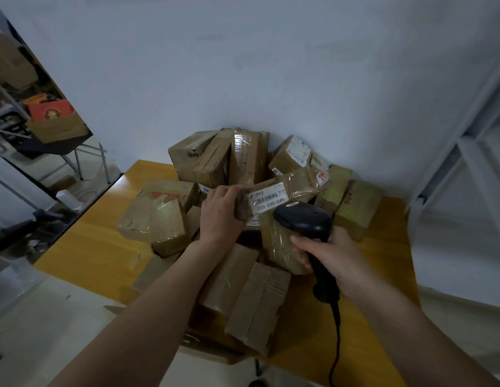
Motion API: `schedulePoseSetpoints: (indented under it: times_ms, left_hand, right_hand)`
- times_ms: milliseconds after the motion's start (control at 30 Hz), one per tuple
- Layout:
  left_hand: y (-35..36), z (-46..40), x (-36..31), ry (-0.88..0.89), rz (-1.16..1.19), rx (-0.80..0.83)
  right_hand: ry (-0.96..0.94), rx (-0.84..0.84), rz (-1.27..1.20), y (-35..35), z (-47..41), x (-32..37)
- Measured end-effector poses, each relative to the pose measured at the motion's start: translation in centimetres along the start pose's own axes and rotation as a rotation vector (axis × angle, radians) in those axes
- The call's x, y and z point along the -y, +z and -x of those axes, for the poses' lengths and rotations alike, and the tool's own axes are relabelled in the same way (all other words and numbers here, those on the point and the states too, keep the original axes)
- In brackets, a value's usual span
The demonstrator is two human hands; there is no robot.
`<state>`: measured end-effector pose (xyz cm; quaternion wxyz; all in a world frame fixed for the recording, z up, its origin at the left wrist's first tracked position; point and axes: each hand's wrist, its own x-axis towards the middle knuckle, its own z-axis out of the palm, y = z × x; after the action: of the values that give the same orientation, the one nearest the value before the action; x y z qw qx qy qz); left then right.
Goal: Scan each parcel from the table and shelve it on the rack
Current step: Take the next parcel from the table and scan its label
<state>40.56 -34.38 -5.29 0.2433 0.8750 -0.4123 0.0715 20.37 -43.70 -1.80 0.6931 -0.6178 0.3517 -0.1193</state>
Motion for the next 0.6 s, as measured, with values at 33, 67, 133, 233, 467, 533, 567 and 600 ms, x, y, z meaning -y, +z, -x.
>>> schedulePoseSetpoints:
  times_ms: [33,67,133,233,467,533,567,600]
  left_hand:
    - [0.0,-0.5,-0.3,0.024,-0.014,-0.009]
    - [0.1,-0.9,-0.6,0.05,-0.027,-0.018]
    - [0.3,-1.5,-1.1,0.077,-0.038,-0.038]
    - [0.6,-2.3,-1.5,0.091,-0.041,-0.078]
    - [0.7,-2.8,-2.5,0.123,-0.042,-0.127]
    - [0.6,-2.8,-2.8,0.124,-0.035,-0.125]
    - [0.6,-2.8,-2.9,0.127,-0.033,-0.126]
    - [0.6,-2.8,-3.0,0.13,-0.032,-0.128]
  right_hand:
    - [-0.029,-0.003,0.025,0.1,0.2,0.0]
    - [-0.056,-0.01,0.048,0.3,0.5,-0.1]
    - [-0.091,-0.039,0.079,0.5,0.9,-0.3]
    - [-0.127,-0.07,0.08,0.4,1.5,-0.3]
    - [-0.172,-0.097,0.043,-0.1,2.3,0.5]
    - [-0.161,-0.107,0.03,-0.1,2.3,0.5]
    - [-0.157,-0.112,0.03,-0.2,2.3,0.4]
    - [-0.156,-0.116,0.036,-0.2,2.2,0.4]
